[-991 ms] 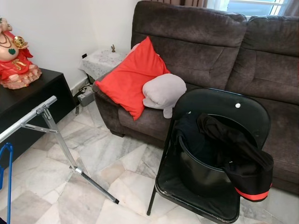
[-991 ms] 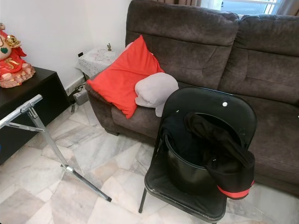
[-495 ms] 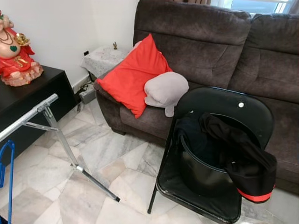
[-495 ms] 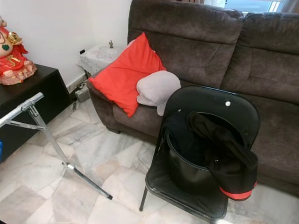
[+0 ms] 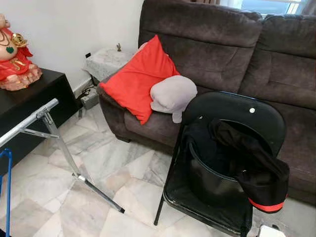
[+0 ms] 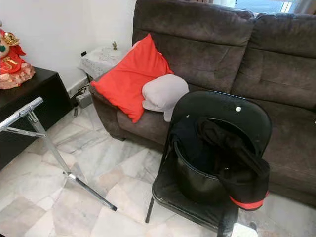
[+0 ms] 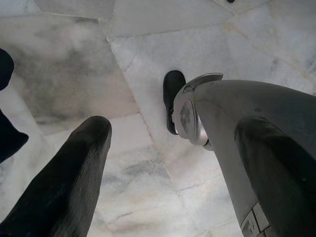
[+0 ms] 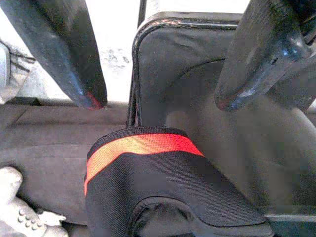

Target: Hang hanger

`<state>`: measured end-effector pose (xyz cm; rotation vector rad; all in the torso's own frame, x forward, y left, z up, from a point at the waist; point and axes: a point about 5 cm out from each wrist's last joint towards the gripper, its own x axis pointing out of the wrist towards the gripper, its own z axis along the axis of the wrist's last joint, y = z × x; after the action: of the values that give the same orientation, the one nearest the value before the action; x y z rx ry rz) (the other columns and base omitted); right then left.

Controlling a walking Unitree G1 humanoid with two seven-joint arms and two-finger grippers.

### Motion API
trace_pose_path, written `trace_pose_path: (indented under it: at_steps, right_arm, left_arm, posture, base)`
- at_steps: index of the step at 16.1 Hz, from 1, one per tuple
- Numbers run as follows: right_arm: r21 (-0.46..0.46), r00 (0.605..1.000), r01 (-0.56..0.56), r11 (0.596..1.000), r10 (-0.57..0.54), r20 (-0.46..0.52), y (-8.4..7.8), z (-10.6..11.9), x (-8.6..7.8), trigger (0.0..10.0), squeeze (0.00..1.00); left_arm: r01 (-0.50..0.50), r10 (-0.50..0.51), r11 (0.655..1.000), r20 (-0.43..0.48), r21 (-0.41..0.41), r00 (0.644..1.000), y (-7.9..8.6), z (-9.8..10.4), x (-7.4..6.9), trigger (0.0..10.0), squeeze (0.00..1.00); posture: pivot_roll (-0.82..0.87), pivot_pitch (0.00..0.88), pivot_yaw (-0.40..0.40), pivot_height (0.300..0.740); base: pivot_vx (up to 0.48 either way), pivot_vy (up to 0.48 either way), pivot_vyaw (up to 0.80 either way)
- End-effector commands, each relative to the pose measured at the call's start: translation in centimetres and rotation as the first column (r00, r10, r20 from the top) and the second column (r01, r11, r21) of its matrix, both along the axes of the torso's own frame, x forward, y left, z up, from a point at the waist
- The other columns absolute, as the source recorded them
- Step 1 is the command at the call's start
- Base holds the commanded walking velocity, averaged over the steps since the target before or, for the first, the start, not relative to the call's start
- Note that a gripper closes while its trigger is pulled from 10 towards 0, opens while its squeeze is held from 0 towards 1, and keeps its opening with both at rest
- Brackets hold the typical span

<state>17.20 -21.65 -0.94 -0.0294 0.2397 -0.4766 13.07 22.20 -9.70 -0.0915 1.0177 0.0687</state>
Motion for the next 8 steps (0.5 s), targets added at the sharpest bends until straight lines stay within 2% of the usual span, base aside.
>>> trace_pose_path:
  at_steps: [1,2,3,7,8]
  right_arm:
    - [0.065,0.996,0.083,0.994,-0.084,0.017,-1.2,0.3,0.5,10.0,0.0]
    - [0.166,0.991,0.118,0.979,-0.126,0.043,-1.7,0.6,1.3,10.0,0.0]
    - [0.24,0.99,0.104,0.965,-0.122,0.065,-1.7,0.8,1.9,10.0,0.0]
    - [0.397,0.979,0.144,0.906,-0.19,0.077,-2.4,0.6,2.6,10.0,0.0]
    - [0.454,0.98,0.117,0.883,-0.178,0.093,-2.2,0.4,2.9,10.0,0.0]
  left_arm:
    - [0.024,-0.024,1.0,-0.034,0.007,0.999,0.2,-0.2,-0.7,10.0,0.0]
    - [0.026,-0.026,1.0,-0.035,0.007,0.999,0.2,-0.2,-0.7,10.0,0.0]
    - [0.027,-0.027,1.0,-0.036,0.009,0.999,0.2,-0.2,-0.8,10.0,0.0]
    - [0.028,-0.028,1.0,-0.038,0.01,0.999,0.2,-0.2,-0.9,10.0,0.0]
    - [0.03,-0.03,0.999,-0.039,0.011,0.999,0.3,-0.2,-0.9,10.0,0.0]
  posture:
    - [-0.03,0.063,0.035,0.74]
    - [-0.02,0.062,0.035,0.74]
    - [-0.02,0.059,0.034,0.74]
    - [-0.02,0.052,0.036,0.74]
    - [-0.02,0.05,0.042,0.74]
  base:
    - [0.0,0.0,0.0]
    - [0.0,0.0,0.0]
    - [0.0,0.0,0.0]
    - [0.0,0.0,0.0]
    - [0.0,0.0,0.0]
